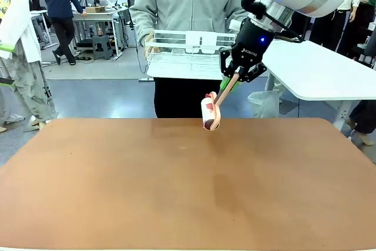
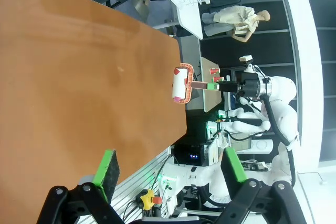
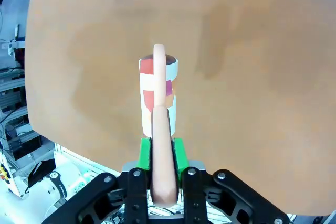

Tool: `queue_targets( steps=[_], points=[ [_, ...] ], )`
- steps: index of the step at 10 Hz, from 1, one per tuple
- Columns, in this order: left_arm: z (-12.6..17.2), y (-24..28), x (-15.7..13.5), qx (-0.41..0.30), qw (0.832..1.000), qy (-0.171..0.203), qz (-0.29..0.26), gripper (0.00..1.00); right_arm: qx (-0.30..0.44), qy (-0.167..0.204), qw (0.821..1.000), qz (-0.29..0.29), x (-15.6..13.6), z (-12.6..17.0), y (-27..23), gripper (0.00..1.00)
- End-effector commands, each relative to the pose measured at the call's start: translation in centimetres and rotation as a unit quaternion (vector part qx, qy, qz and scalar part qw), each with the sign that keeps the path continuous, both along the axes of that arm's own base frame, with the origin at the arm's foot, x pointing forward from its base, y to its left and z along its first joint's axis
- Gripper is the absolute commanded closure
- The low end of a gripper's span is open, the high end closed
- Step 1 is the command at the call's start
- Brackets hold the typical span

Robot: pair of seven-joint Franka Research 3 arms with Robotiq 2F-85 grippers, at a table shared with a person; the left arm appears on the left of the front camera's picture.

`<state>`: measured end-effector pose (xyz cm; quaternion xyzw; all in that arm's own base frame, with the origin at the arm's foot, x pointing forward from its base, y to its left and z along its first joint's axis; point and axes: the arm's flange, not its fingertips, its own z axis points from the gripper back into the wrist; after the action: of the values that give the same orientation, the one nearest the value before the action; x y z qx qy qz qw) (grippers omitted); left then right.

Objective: Clean the table.
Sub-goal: Clean the table with the Lint Roller when the human lifts the Dish drying rack.

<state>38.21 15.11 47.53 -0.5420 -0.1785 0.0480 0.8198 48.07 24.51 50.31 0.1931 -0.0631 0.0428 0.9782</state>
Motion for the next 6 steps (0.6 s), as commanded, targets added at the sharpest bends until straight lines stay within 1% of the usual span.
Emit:
queue_targets(
  steps=[1, 3, 5, 6],
  points=[
    [0.1, 0.1, -0.2, -0.007, 1.0, -0.006, -0.001, 0.0, -0.053, -0.004, 0.998, 0.02, -0.9, 1.3, -2.1, 0.78],
    [0.1, 0.1, -0.2, -0.007, 1.0, -0.006, -0.001, 0.0, -0.104, -0.022, 0.994, 0.026, -2.1, 3.2, -5.7, 0.78],
    [0.1, 0.1, -0.2, -0.007, 1.0, -0.006, -0.001, 0.0, -0.137, -0.028, 0.989, 0.057, -3.4, 4.8, -9.2, 0.78],
    [0.1, 0.1, -0.2, -0.007, 1.0, -0.006, -0.001, 0.0, -0.169, -0.041, 0.984, 0.047, -4.0, 5.1, -11.0, 0.78]
  ],
)
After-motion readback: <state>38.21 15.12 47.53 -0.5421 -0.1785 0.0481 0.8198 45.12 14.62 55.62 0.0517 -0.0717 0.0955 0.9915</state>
